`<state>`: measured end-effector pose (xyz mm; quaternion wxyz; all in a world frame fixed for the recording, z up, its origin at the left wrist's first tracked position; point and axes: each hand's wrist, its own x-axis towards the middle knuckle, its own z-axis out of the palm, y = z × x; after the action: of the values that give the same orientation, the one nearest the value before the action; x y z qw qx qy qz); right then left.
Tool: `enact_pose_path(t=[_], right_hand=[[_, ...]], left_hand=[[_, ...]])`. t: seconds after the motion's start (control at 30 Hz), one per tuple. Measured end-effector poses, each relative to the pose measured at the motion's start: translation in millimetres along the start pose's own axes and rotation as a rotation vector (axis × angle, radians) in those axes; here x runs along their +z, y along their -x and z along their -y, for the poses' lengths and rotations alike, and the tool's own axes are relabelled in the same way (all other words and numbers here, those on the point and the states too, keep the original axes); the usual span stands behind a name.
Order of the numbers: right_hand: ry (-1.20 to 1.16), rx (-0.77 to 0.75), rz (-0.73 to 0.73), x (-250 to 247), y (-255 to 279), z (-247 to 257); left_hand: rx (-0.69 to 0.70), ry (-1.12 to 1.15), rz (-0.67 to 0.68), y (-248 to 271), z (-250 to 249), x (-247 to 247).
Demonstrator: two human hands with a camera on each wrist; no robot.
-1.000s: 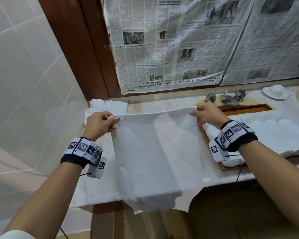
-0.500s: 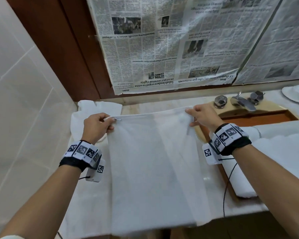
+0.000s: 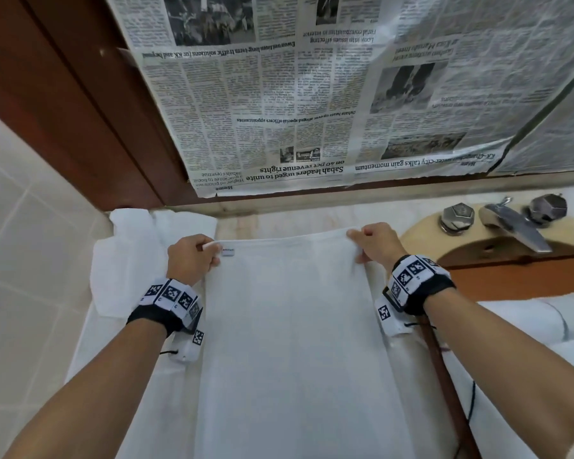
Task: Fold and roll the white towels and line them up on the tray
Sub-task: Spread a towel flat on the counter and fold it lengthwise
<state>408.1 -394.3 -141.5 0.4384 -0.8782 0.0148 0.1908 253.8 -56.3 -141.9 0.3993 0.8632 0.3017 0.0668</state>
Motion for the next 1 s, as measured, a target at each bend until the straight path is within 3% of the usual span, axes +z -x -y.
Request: enact_pose_path(t=[0.23, 0.5, 0.67, 0.77, 1.0], right_hand=[[0.12, 0.072, -0.038, 17.6, -42.2, 2.1], [0.287, 0.055, -0.162, 39.6, -59.5, 5.6], [0.414, -0.096, -0.227, 40.2, -23.1, 6.6], [0.304, -0.157, -0.199, 42.0, 13.7, -4.2], [0.372, -0.065, -0.197, 38.7, 84.9, -53.8]], left_hand=[[-0.053, 0.025, -0.028, -43.4, 13.2, 25.9], [0.016, -0.117, -0.026, -72.4, 28.1, 38.6], [0.072, -0.161, -0.06, -37.8, 29.5, 38.2], [0.158, -0.132, -0.051, 0.1, 24.1, 45.3], [0.417, -0.116, 0.22, 28.5, -36.7, 103.6]])
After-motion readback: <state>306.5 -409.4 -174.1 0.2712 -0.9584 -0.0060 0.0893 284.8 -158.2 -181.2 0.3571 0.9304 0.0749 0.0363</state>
